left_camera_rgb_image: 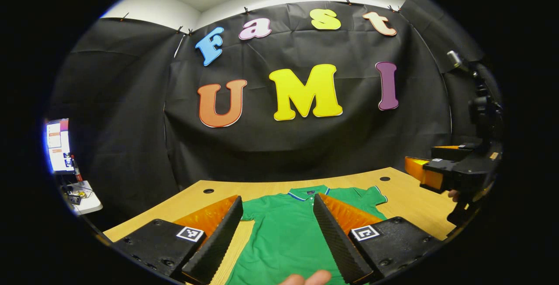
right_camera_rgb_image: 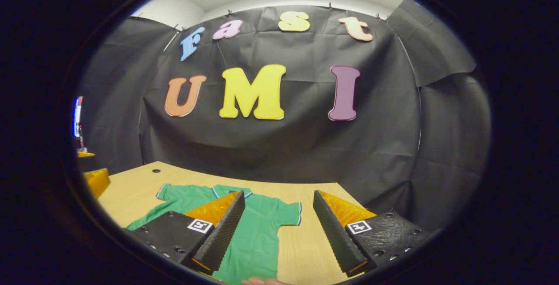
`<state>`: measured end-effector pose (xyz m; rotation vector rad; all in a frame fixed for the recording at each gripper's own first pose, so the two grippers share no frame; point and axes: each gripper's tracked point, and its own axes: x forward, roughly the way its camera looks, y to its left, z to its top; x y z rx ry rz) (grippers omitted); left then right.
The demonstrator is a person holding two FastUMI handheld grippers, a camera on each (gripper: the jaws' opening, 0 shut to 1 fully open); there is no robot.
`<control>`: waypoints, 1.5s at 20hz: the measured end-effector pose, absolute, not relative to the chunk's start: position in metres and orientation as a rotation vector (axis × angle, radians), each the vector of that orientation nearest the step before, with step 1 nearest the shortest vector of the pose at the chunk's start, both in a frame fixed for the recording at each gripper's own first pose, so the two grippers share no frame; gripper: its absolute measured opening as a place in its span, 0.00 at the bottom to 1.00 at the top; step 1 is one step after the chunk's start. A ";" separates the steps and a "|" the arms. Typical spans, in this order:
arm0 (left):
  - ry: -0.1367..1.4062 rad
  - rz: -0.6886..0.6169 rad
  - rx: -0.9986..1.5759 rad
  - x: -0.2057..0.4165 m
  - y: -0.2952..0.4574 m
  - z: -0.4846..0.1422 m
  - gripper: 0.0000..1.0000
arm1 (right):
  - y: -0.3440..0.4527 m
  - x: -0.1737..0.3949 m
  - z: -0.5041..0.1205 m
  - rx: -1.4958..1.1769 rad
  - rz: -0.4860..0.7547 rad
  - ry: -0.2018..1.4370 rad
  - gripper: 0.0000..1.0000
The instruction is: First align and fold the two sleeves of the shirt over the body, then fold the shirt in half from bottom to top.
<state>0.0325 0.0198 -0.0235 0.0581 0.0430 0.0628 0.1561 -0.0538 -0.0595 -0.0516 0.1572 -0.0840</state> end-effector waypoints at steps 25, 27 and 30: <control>0.033 0.122 -0.025 0.036 0.069 -0.018 1.00 | -0.128 0.339 -0.273 -0.001 -0.248 0.648 0.92; 0.032 0.114 -0.022 0.036 0.067 -0.018 1.00 | -0.123 0.340 -0.276 0.055 -0.233 0.657 0.86; 0.031 0.124 -0.017 0.036 0.071 -0.017 1.00 | -0.119 0.342 -0.280 0.094 -0.218 0.663 0.58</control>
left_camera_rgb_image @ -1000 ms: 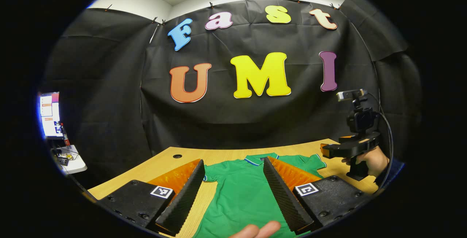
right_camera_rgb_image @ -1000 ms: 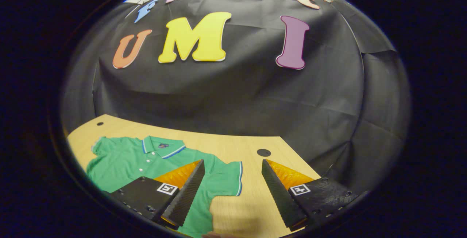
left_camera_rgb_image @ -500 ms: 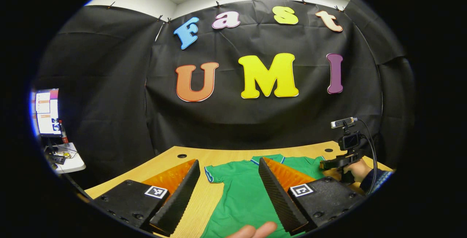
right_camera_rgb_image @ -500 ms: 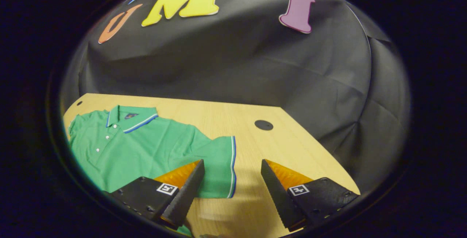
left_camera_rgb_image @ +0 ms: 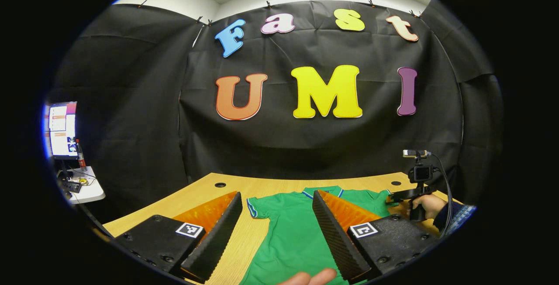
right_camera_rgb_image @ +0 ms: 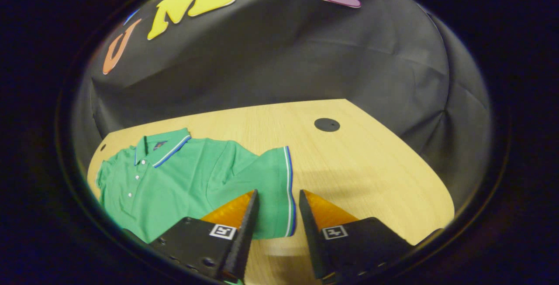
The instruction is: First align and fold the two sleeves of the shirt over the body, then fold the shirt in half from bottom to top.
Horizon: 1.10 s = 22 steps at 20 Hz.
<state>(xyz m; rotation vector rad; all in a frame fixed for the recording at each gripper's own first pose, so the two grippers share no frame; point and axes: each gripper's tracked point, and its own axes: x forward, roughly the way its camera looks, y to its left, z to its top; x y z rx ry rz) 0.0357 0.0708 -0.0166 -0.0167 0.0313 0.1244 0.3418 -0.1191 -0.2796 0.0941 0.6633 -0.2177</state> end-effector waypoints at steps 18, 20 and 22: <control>0.060 0.179 -0.024 0.041 0.087 -0.024 1.00 | -0.089 0.348 -0.245 -0.049 -0.169 0.597 0.01; 0.057 0.177 -0.025 0.040 0.085 -0.021 1.00 | -0.076 0.349 -0.237 -0.080 -0.140 0.578 0.00; 0.057 0.176 -0.026 0.040 0.085 -0.022 1.00 | -0.059 0.350 -0.229 -0.126 -0.103 0.557 0.01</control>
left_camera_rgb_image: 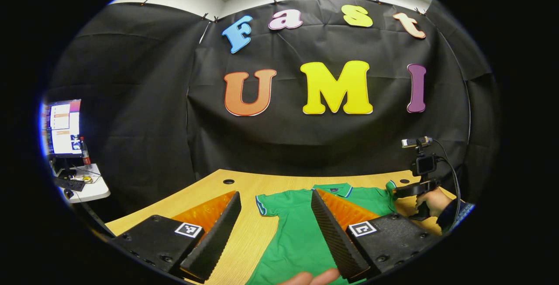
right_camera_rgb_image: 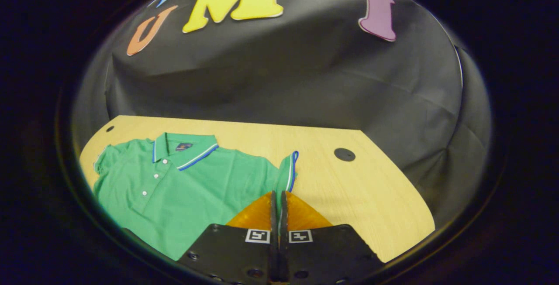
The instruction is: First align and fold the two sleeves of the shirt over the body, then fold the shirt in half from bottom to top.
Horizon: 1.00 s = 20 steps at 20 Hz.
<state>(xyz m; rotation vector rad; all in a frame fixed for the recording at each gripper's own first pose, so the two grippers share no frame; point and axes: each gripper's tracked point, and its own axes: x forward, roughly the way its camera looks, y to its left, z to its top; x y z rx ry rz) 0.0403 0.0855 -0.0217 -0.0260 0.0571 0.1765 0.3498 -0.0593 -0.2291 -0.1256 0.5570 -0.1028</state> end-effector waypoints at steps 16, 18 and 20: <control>0.094 0.186 -0.034 0.047 0.087 -0.032 1.00 | 0.050 0.325 -0.188 -0.092 0.064 0.457 0.78; 0.094 0.179 -0.036 0.046 0.084 -0.033 1.00 | 0.050 0.310 -0.177 -0.090 0.065 0.447 0.92; 0.097 0.171 -0.031 0.049 0.078 -0.034 1.00 | 0.052 0.293 -0.162 -0.095 0.080 0.413 0.95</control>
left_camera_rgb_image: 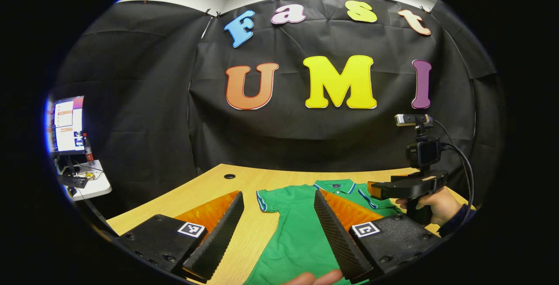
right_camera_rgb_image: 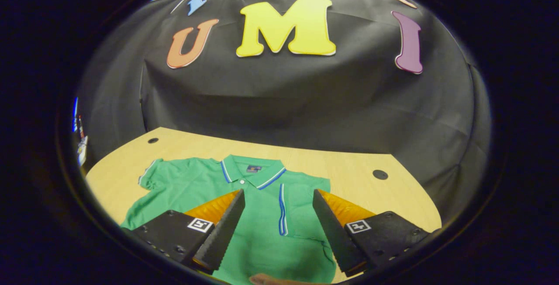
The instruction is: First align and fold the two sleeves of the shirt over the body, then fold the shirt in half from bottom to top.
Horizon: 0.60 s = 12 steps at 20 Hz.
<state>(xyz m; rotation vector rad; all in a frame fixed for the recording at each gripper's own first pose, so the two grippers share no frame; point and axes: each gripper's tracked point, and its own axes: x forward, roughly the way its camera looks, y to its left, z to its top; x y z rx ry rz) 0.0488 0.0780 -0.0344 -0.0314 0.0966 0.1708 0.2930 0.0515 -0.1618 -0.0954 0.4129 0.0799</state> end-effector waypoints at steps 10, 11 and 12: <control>0.159 0.156 -0.018 0.073 0.057 -0.065 1.00 | 0.005 0.146 -0.065 -0.164 0.094 0.143 0.95; 0.150 0.150 -0.028 0.077 0.055 -0.065 1.00 | -0.003 0.130 -0.060 -0.180 0.099 0.113 0.95; 0.152 0.154 -0.039 0.081 0.054 -0.067 1.00 | -0.009 0.112 -0.059 -0.186 0.109 0.088 0.96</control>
